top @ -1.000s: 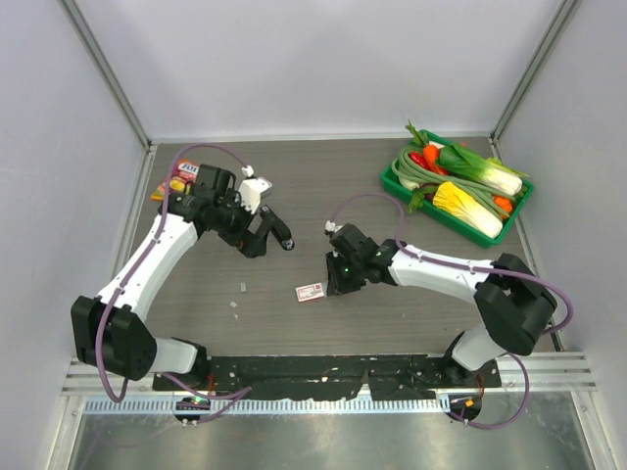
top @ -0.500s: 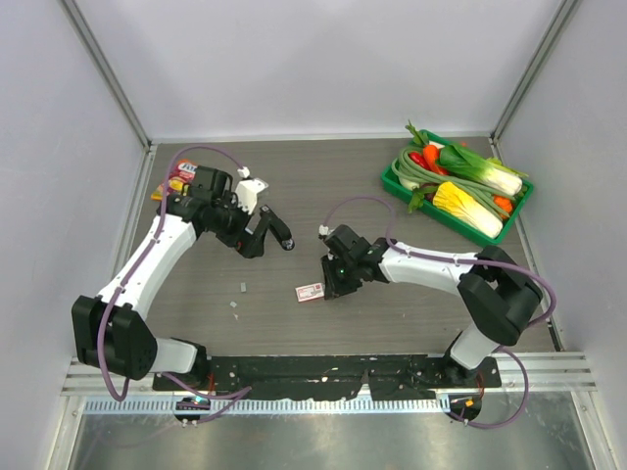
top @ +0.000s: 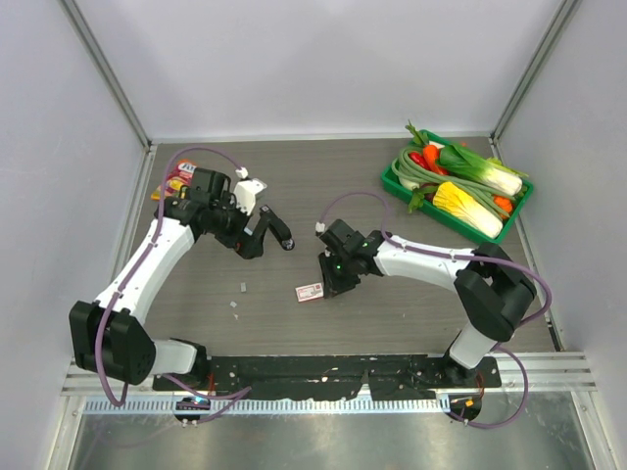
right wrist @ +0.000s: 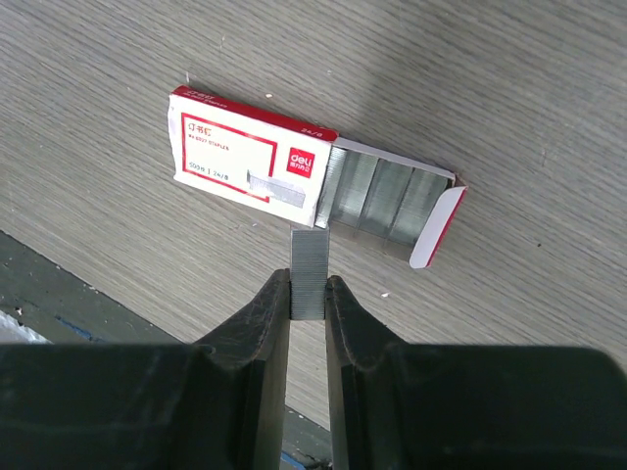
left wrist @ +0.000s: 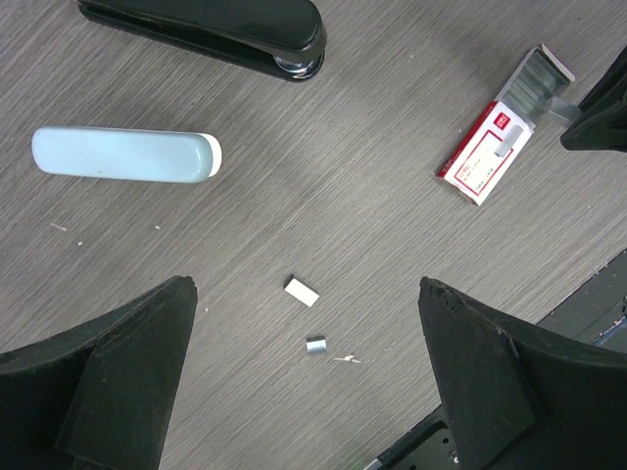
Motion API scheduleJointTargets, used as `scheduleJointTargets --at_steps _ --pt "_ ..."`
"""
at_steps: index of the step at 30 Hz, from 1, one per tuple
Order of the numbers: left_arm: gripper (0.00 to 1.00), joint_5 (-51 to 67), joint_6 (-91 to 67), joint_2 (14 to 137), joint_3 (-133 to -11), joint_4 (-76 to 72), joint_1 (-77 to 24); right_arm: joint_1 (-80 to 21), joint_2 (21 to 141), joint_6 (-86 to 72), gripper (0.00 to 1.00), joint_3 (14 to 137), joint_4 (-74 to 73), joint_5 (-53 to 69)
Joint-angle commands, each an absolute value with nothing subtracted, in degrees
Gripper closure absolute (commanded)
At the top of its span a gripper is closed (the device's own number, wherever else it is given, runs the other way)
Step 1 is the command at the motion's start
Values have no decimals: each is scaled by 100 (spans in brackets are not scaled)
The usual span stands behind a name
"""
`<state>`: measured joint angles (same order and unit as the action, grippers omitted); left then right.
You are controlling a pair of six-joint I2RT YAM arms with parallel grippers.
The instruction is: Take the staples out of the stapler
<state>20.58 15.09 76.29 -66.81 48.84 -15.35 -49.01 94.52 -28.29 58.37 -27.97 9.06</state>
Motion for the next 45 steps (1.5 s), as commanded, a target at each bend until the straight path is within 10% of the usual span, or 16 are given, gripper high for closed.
scheduleJointTargets --at_steps 1,26,45 --pt "0 2100 1415 7471 -6680 4711 -1503 -4939 9483 -2733 85 6082 -2988 905" --pt "0 2171 1433 7418 -6680 4729 -1494 -4939 9809 -2610 84 6223 -3067 756" --pt "0 2215 1468 7321 -6680 4799 -1503 -4939 9888 -2698 64 6477 -3305 624"
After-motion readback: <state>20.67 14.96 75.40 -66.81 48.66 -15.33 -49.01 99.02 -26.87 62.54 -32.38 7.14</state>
